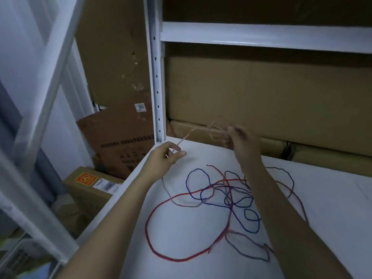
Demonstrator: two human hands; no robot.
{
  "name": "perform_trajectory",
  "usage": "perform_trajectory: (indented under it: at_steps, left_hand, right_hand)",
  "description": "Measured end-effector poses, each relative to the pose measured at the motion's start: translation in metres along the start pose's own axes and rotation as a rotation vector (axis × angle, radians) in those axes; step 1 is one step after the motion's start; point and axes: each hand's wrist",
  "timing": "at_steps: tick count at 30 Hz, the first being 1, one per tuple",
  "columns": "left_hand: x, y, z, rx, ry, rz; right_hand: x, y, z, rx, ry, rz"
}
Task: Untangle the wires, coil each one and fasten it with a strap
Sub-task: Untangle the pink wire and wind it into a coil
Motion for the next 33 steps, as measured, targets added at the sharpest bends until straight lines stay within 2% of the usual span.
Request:
perform_trajectory:
  at_steps: [3,9,13,15,18,22,28,30,33]
  left_hand:
    - [0.009,0.000,-0.001,0.006,0.094,0.004]
    - [-0.010,-0.003,-0.002,0.172,0.232,-0.058]
    - [-0.031,-0.005,-0.009,0.164,0.291,-0.109]
    - [-0.037,-0.008,-0.013,0.173,0.231,-0.189]
    - [-0.043,-0.017,-0.017,0.204,0.174,-0.215]
    - [-0.057,-0.030,-0.017,0.181,0.232,-0.045]
    - [-0.086,-0.040,-0.017,0.309,0.277,-0.095]
    - [-0.092,-0.041,-0.019,0.306,0.316,-0.101]
    - [-0.094,-0.039,-0.015,0.241,0.358,-0.129]
  right_hand:
    - [-0.005,0.018,0.006,-0.063,-0.035,0.008]
    - [-0.016,0.043,0.011,-0.127,0.060,0.035]
    - [-0.014,0.048,0.013,-0.116,0.101,0.102]
    - [-0.009,0.048,0.013,-0.099,0.093,0.118]
    - [0.000,0.048,0.014,-0.062,0.103,0.205]
    - [0.010,0.050,0.020,0.005,0.191,0.314]
    - [0.025,0.050,0.026,0.049,0.367,0.555]
    - [0.027,0.049,0.025,0.022,0.346,0.545]
    - [0.028,0.046,0.027,-0.073,0.305,0.429]
Point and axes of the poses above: each hand's wrist, its own y-axis away from the middle knuckle, its own z-axis out of the back of the hand, x = y × z, and after that the axes turned 15 degrees about -x, right-handed
